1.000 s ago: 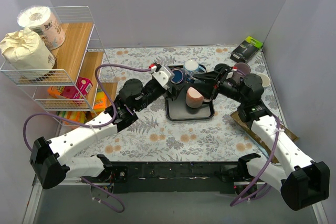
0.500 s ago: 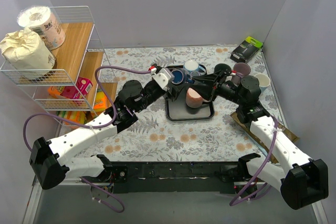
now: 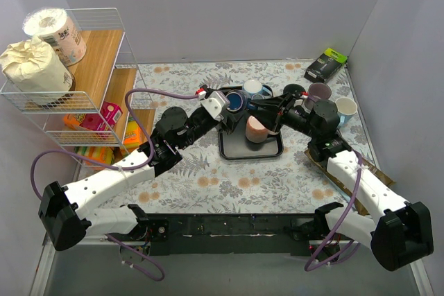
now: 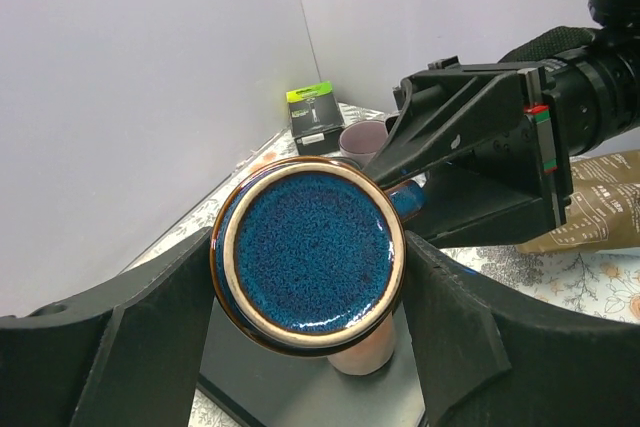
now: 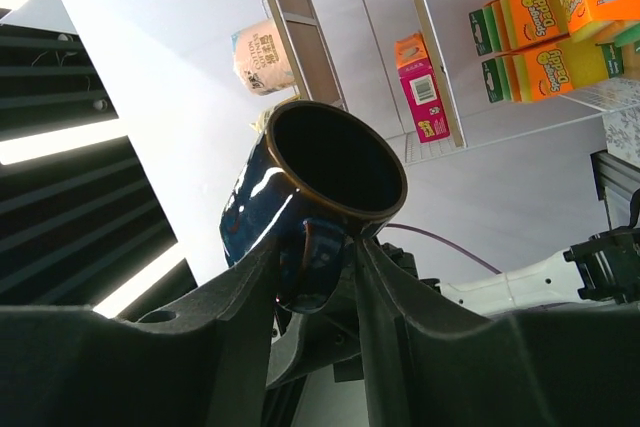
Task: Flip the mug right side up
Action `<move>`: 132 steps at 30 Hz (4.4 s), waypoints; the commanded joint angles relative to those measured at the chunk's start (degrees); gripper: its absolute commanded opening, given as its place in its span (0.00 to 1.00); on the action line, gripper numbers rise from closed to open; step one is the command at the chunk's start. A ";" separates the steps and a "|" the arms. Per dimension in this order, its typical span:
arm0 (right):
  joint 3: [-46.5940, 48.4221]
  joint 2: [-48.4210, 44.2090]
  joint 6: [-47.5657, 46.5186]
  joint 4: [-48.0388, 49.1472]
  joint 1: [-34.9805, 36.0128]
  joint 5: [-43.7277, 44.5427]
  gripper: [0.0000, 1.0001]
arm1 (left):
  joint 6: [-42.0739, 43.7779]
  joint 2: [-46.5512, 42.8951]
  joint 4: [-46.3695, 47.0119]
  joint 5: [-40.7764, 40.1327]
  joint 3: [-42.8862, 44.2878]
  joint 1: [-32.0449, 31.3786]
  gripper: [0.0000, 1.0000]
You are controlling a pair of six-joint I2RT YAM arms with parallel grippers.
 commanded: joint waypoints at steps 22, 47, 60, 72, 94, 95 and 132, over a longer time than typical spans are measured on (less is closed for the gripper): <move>2.91 1.67 -1.27 9.41 1.56 2.23 0.01 | -1.02 -0.36 4.38 -1.21 -0.32 -0.48 0.00; -0.78 2.81 0.22 22.60 1.56 7.07 0.01 | -8.67 -2.29 -0.89 -3.32 -2.43 -0.48 0.86; -1.22 1.50 -11.53 12.24 -0.72 7.77 0.01 | -9.81 -6.25 -9.15 -8.15 -0.76 -0.48 0.98; 11.68 -3.86 -49.29 -31.82 -14.58 10.14 0.01 | -16.49 -11.53 -18.03 -16.76 -3.93 -0.48 0.98; 11.89 -11.34 -97.69 -40.00 -24.19 35.10 0.01 | -19.04 -7.13 -14.96 -11.93 -2.87 -0.48 0.98; 9.26 -11.16 -97.78 -38.33 -24.19 35.45 0.01 | -18.95 -6.78 -14.96 -11.85 -2.69 -0.48 0.98; -9.31 7.65 -104.46 3.53 -14.00 53.37 0.01 | -18.77 -1.77 -15.22 -12.55 -1.29 -0.39 0.98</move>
